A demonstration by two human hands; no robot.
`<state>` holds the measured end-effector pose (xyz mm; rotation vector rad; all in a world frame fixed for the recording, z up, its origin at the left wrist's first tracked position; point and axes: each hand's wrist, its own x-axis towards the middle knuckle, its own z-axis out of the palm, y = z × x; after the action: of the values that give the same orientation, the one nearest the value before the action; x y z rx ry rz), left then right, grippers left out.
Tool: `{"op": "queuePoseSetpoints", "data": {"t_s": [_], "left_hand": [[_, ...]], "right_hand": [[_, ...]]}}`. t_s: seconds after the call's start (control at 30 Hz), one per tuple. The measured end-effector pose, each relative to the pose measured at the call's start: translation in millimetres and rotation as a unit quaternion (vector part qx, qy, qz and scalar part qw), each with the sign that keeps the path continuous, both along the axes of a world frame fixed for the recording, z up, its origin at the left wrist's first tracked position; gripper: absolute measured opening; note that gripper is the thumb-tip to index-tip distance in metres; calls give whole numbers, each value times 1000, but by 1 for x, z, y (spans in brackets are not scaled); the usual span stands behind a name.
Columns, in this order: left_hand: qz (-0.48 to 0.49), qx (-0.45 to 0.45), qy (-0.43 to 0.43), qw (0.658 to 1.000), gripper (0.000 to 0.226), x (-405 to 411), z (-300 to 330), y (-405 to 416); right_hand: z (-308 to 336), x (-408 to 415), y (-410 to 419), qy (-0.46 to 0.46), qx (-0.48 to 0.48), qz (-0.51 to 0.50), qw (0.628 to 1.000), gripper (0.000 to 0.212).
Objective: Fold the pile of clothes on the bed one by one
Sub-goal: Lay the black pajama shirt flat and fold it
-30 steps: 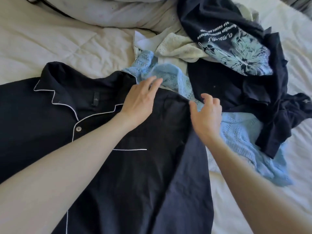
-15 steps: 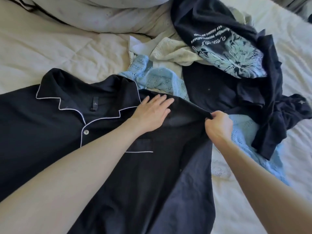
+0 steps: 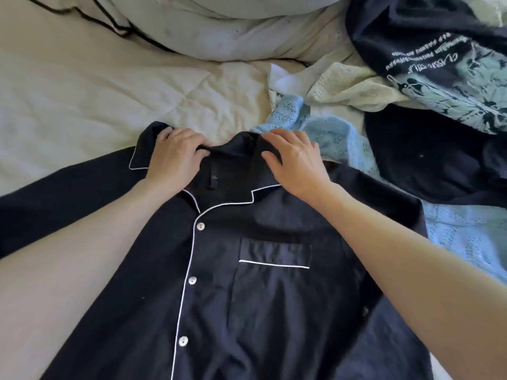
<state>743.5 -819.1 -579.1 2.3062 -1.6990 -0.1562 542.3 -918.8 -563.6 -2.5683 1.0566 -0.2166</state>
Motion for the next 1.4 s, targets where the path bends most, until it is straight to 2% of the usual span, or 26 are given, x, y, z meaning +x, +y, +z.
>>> {"op": "queuePoseSetpoints", "data": {"t_s": [0.1, 0.23, 0.37, 0.53, 0.67, 0.8, 0.93, 1.0, 1.13, 1.23, 1.4], "left_hand": [[6, -78, 39, 996, 13, 7, 10, -1], [-4, -110, 54, 992, 15, 19, 17, -2], [-15, -123, 16, 992, 13, 27, 18, -2], [3, -132, -37, 991, 14, 29, 15, -2], [23, -81, -72, 994, 25, 34, 12, -6], [47, -26, -80, 995, 16, 49, 4, -3], [43, 70, -30, 996, 42, 61, 1, 2], [74, 93, -9, 993, 38, 60, 0, 0], [153, 26, 6, 988, 22, 61, 2, -3], [154, -4, -19, 988, 20, 66, 5, 0], [189, -35, -5, 981, 18, 68, 6, 2]], "right_hand": [[-3, 26, -7, 37, 7, 57, 998, 50], [2, 45, -23, 104, 25, 26, 994, 60], [7, 48, -38, 125, 64, -19, 990, 45], [11, 42, -42, 99, 101, -3, 990, 31], [17, 33, -49, 49, 51, -43, 997, 26], [18, 29, -47, 53, -18, -39, 998, 33], [12, 32, -45, 96, -121, 3, 988, 31], [9, 35, -45, 111, -132, -7, 985, 32], [6, 43, -48, 39, -15, -83, 996, 31], [7, 42, -48, 5, 68, -121, 990, 29], [4, 41, -45, 58, 49, -88, 993, 27]]}}
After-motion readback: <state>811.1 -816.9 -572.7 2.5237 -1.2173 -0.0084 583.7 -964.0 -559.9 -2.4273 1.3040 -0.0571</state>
